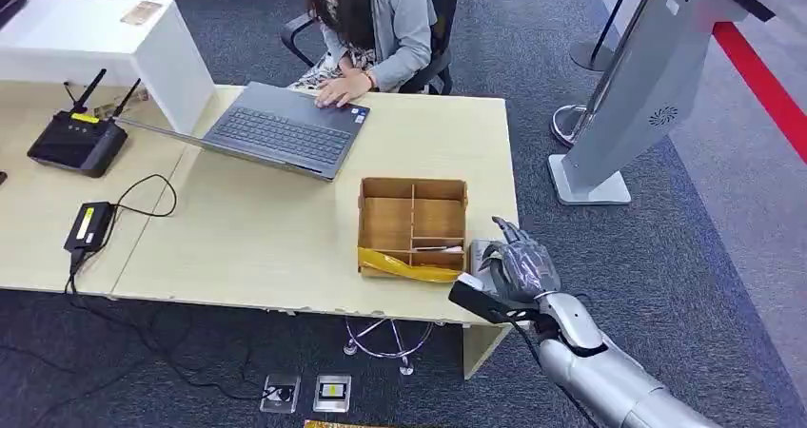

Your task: Pass the card to the sensor for recognition and then transmit it.

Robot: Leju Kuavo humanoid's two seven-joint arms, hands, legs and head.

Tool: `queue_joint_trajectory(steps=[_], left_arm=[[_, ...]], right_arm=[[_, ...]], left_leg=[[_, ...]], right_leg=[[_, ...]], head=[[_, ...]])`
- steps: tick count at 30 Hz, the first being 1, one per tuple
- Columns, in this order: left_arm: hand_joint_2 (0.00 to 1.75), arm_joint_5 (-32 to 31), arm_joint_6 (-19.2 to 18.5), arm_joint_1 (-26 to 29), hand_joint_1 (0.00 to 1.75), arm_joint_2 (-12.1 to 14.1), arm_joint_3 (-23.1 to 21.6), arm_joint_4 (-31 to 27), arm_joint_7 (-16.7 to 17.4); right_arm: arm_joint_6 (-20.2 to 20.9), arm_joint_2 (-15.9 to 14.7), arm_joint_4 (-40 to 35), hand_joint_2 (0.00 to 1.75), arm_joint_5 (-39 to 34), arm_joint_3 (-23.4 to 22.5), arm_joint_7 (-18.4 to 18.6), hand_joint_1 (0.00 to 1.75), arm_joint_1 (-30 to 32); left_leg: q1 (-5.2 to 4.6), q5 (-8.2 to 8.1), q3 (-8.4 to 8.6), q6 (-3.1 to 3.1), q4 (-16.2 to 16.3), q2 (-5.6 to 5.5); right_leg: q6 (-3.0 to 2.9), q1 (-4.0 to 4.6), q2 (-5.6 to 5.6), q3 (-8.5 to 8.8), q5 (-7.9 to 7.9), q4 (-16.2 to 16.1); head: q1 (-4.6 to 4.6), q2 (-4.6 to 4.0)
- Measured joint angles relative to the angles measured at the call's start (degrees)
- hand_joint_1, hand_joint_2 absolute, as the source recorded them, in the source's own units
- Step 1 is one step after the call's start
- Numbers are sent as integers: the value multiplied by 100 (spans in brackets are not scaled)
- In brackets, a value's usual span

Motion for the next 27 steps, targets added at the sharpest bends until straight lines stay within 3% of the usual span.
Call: queue_joint_trajectory(steps=[8, 16, 20, 23, 27], left_arm=[[0, 50, 88, 1, 0, -17, 0, 0, 83], [0, 50, 472, 3, 0, -164, 0, 0, 153], [0, 24, 417, 3, 0, -201, -2, 0, 114], [0, 0, 85, 2, 0, -157, -4, 0, 16], [0, -2, -13, 2, 0, -125, -4, 0, -4]], right_arm=[[-55, 265, 530, 175, -142, 2, -282, 175, -211], [-63, 444, 968, 175, -184, 7, -446, 175, -453], [-98, 492, 1052, 175, -177, 13, -472, 175, -530], [-111, 567, 1071, 175, -138, 15, -450, 175, -626], [-105, 604, 1069, 175, -127, 17, -396, 175, -713]], left_leg=[[0, 2, 6, -2, 0, 5], [-1, 2, 3, -3, 0, 4], [0, 2, -1, -3, 1, 3], [1, 3, -1, -4, 1, 3], [4, 3, -1, -4, 0, 3]], right_leg=[[0, 0, 5, 3, 1, 0], [0, -1, 6, 1, 1, 0], [0, -1, 0, 0, 1, 0], [0, 1, 3, -3, 1, 1], [-1, 4, 3, -2, 1, 2]], head=[[-2, 0], [0, 0], [-2, 0], [-2, 0], [0, 0]])
